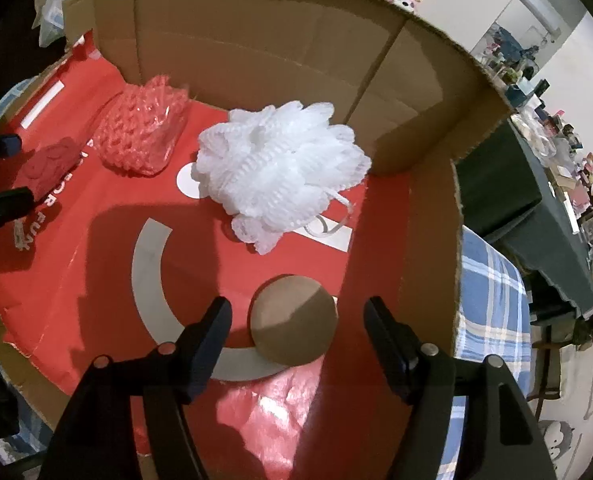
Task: Organize soft objects
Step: 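Lower the tan pad into the box and open the right tool while the left lowers the red sponge, then lift both tools out of the box and back over the table items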
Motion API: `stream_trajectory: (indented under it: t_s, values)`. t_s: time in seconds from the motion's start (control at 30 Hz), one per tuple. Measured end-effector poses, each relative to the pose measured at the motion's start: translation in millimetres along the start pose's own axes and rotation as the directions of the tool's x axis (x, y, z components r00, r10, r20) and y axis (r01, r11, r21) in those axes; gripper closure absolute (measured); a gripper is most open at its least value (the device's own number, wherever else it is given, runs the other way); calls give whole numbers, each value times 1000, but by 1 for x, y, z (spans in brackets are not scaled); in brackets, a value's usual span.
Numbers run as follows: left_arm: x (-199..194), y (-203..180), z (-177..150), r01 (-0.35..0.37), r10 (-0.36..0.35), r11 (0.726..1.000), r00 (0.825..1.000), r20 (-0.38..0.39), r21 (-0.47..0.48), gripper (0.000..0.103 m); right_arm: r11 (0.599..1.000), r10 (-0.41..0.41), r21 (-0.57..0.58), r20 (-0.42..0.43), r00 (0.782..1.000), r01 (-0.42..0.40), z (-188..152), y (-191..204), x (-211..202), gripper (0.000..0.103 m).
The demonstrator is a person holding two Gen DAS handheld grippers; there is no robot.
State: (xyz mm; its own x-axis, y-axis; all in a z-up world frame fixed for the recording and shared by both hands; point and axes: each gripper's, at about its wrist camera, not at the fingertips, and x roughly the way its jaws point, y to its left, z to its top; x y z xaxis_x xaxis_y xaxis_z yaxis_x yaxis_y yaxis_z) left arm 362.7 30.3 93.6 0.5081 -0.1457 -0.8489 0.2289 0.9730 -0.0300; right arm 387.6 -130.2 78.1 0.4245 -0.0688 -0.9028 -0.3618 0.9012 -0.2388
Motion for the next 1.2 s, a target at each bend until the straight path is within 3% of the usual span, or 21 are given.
stream_trajectory:
  t_s: [0.13, 0.3, 0.43, 0.53, 0.63, 0.8, 1.07, 1.2]
  values:
    - [-17, 3, -6, 22, -22, 1000, 999, 37, -15, 29, 1000, 14, 20, 42, 999, -15, -2, -3, -21, 30]
    - [-40, 13, -11, 40, -38, 999, 994, 104, -24, 28, 999, 29, 38, 122, 992, -33, -15, -8, -50, 18]
    - [-66, 9, -22, 64, -57, 997, 985, 165, -39, 28, 996, 50, 65, 198, 979, -64, -28, -12, -80, 10]
    - [-87, 1, -33, 65, -56, 997, 974, 221, -30, 19, 993, 53, 83, 273, 961, -79, -44, -12, -114, 6]
    - [-113, -7, -48, 78, -67, 997, 954, 291, -27, 16, 991, 59, 93, 345, 937, -96, -61, -13, -141, 0]
    - [-151, -23, -78, 78, -63, 997, 917, 394, -23, 9, 990, 46, 98, 467, 883, -104, -101, -4, -188, 0]
    - [-203, -49, -138, 54, -19, 997, 830, 557, -47, 4, 989, 8, 112, 619, 786, -98, -175, 28, -240, 0]
    - [-218, -61, -168, 45, 2, 997, 796, 605, -63, 3, 987, -19, 133, 654, 756, -90, -205, 43, -245, 0]
